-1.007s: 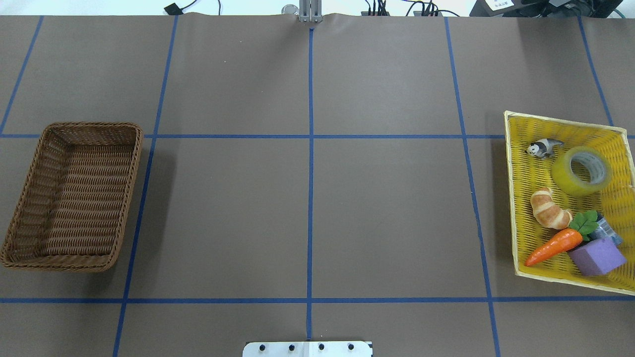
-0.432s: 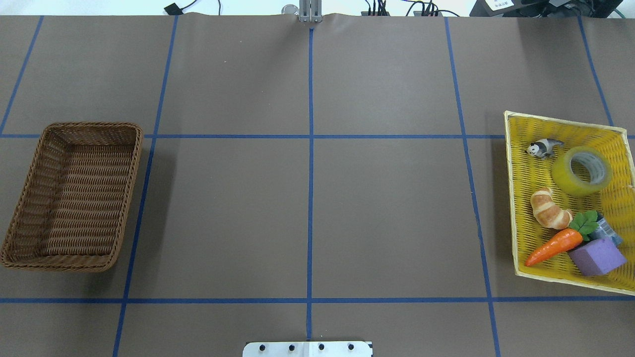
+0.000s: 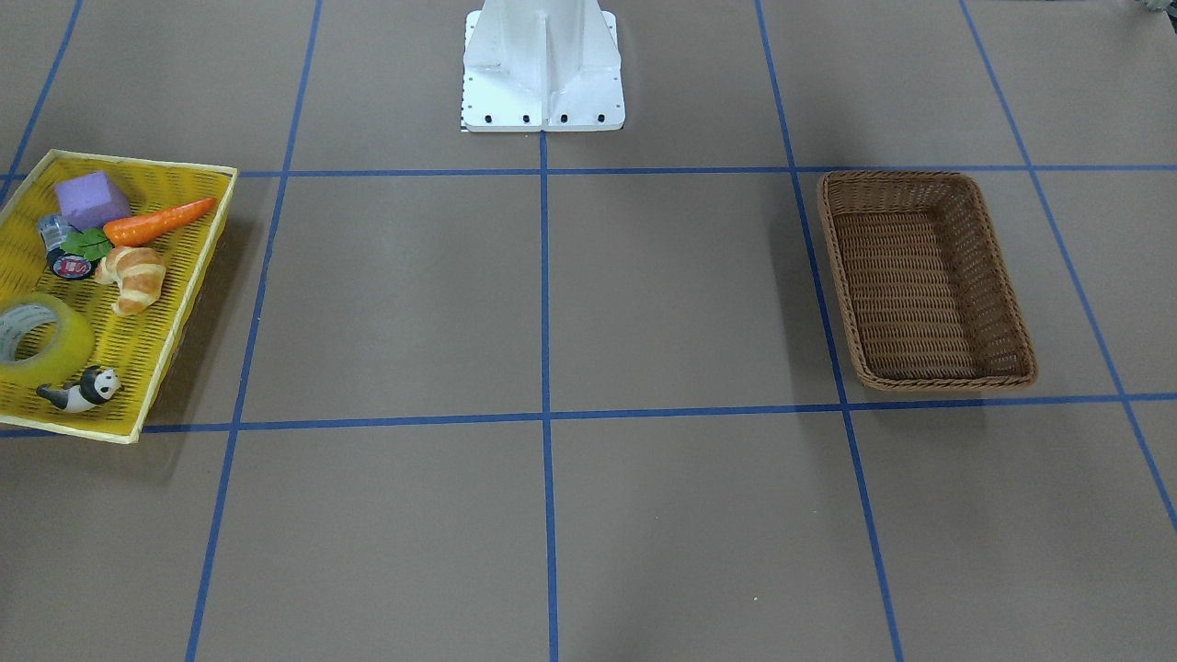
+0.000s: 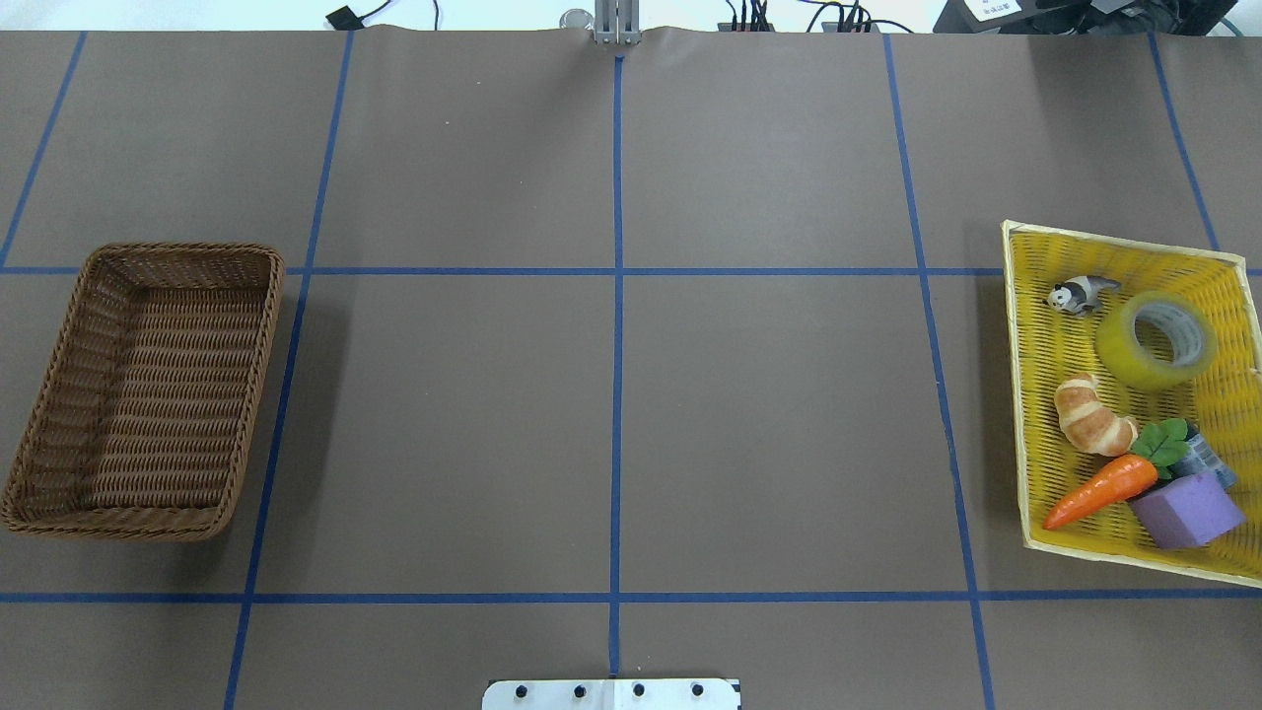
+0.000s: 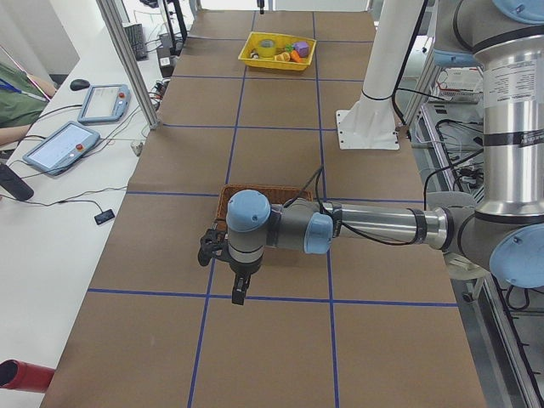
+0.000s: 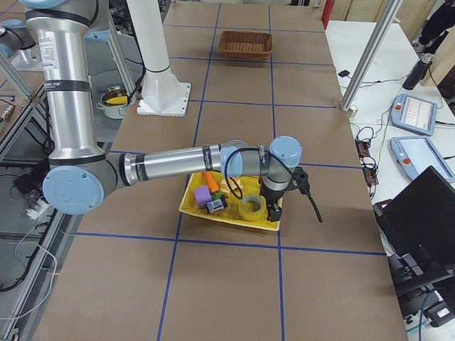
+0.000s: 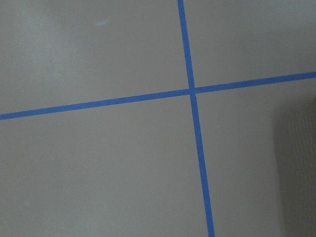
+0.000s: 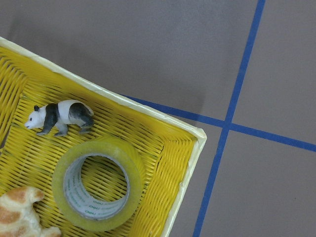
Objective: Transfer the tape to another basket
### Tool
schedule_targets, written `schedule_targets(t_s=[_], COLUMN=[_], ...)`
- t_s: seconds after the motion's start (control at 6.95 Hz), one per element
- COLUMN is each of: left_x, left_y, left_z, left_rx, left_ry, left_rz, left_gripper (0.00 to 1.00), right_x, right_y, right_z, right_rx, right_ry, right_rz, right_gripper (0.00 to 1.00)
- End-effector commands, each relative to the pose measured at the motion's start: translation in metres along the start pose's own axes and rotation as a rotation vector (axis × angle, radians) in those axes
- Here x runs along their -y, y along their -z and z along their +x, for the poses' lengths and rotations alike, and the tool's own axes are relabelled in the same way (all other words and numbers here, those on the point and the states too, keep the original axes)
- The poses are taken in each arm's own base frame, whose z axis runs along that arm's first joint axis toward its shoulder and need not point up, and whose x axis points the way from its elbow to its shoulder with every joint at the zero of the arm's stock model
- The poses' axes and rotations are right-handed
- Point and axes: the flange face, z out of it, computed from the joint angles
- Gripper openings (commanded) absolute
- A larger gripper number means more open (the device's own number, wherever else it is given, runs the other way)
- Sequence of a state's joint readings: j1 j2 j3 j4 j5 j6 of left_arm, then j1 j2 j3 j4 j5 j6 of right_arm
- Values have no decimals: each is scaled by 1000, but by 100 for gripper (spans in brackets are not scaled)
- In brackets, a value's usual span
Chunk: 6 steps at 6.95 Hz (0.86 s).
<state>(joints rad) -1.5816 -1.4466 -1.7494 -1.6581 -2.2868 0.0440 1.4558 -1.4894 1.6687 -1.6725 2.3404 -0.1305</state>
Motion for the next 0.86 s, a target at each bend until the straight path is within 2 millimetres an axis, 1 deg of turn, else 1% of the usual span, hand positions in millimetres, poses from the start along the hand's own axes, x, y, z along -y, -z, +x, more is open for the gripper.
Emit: schedule_targets(t_s=[0.0, 0.29, 0.43, 0.58, 0.72], left_x=[0, 0, 0, -1, -1], left_y=[-1, -4, -4, -7, -8], left_z=[1, 0, 0, -2, -3], left_rx=[-1, -2, -2, -2, -2], left_ry=[-1, -1, -1, 5, 6], left_rz=[0, -7, -7, -14, -14], left_gripper=[98, 98, 98, 98, 98], right_x=[-2, 0, 1, 6, 22], right_y=[-2, -9, -9, -12, -16], right_z=[3, 6, 5, 8, -12], right_rx=[4, 3, 5, 5, 7], right_ry=[-1, -11, -2, 2, 50], right_rz=[-5, -18, -7, -4, -9], right_gripper=[100, 100, 100, 100, 100])
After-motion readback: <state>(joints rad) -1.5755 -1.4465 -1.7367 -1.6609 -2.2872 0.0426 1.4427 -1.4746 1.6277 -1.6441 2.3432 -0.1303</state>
